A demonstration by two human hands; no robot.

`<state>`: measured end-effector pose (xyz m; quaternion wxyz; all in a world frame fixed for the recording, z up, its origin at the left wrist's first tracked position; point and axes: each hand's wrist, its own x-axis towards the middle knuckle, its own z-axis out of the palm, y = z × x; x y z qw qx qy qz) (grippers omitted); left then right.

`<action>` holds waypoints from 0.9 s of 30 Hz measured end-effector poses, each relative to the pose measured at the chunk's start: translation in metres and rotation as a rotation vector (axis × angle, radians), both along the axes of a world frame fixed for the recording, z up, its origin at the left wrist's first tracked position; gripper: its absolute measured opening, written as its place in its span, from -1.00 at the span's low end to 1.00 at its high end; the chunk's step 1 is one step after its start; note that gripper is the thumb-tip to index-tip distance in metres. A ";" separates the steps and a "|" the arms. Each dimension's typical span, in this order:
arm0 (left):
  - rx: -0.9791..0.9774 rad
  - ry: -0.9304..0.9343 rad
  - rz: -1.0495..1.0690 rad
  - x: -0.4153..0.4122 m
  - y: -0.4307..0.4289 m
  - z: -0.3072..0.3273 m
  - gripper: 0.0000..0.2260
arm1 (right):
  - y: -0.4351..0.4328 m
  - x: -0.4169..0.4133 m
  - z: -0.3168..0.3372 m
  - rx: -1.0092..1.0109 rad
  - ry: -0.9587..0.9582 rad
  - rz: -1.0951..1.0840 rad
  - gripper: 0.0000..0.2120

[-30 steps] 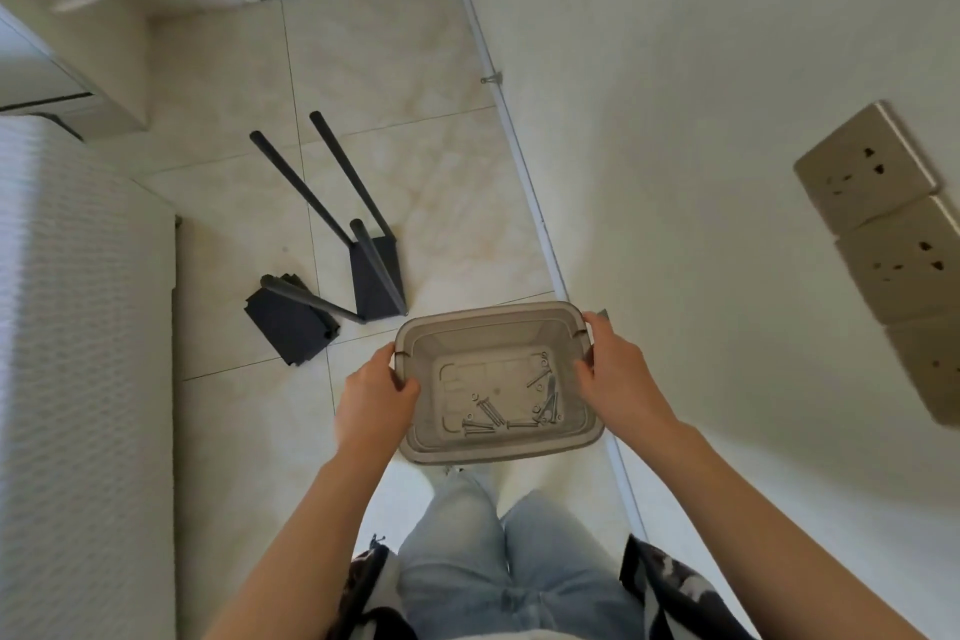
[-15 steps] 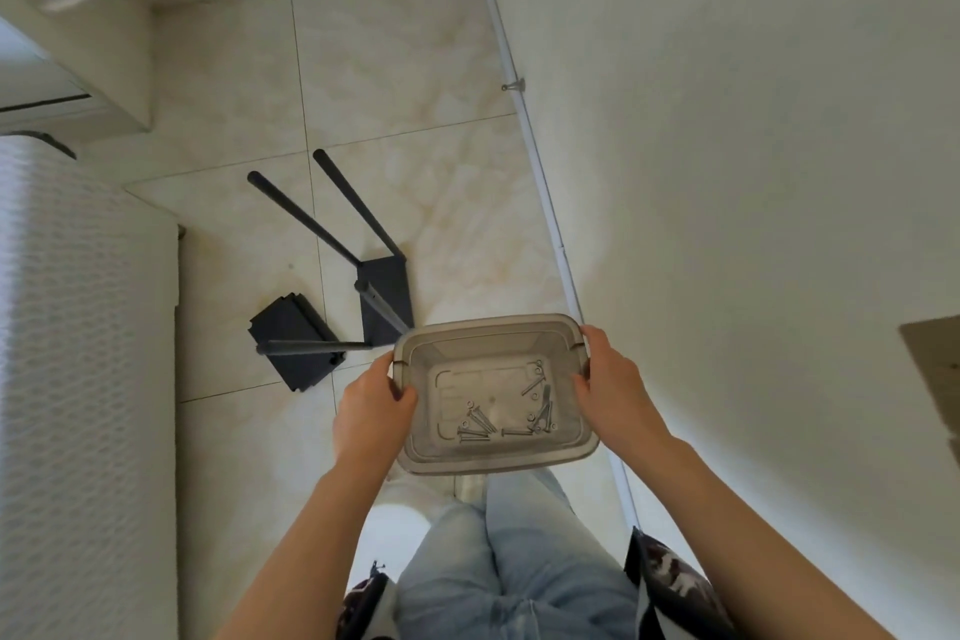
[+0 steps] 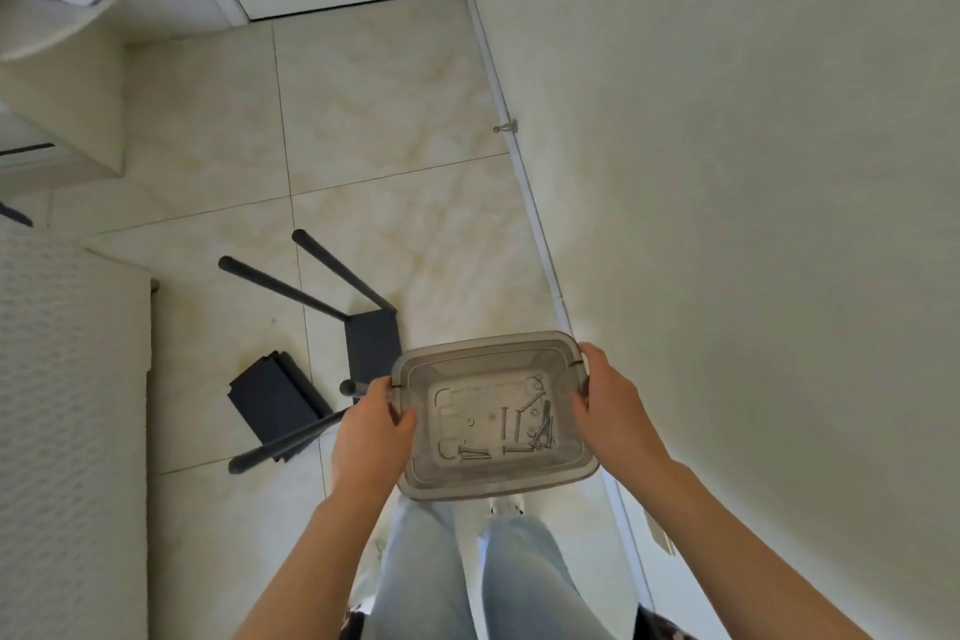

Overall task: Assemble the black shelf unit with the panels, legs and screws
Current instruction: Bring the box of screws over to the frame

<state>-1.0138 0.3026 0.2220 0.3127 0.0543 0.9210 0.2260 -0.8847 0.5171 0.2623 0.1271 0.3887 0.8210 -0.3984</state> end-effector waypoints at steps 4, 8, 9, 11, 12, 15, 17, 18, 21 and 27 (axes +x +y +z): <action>0.022 -0.031 -0.050 -0.030 0.011 -0.010 -0.66 | 0.008 -0.025 -0.009 0.015 -0.004 -0.054 -0.60; 0.085 -0.089 -0.081 -0.062 0.018 -0.028 -0.70 | 0.010 -0.045 -0.027 0.038 -0.023 -0.104 -0.58; 0.094 -0.102 -0.097 -0.069 0.019 -0.033 -0.71 | 0.010 -0.049 -0.034 0.048 -0.039 -0.112 -0.57; 0.108 -0.128 -0.114 -0.080 0.020 -0.046 -0.74 | 0.009 -0.057 -0.048 0.069 -0.074 -0.129 -0.53; 0.115 -0.142 -0.114 -0.085 0.021 -0.052 -0.76 | 0.008 -0.061 -0.055 0.081 -0.080 -0.138 -0.52; 0.128 -0.202 -0.088 -0.091 0.026 -0.082 -0.76 | 0.010 -0.069 -0.082 0.122 -0.088 -0.166 -0.52; 0.142 -0.244 -0.062 -0.089 0.029 -0.103 -0.70 | 0.010 -0.071 -0.104 0.144 -0.102 -0.169 -0.53; 0.153 -0.262 -0.054 -0.088 0.030 -0.114 -0.67 | 0.010 -0.071 -0.117 0.155 -0.113 -0.165 -0.53; 0.159 -0.296 -0.020 -0.083 0.034 -0.152 -0.60 | 0.012 -0.074 -0.161 0.187 -0.151 -0.164 -0.52; 0.104 -0.374 0.090 -0.070 0.039 -0.241 -0.52 | 0.012 -0.083 -0.262 0.257 -0.167 -0.171 -0.53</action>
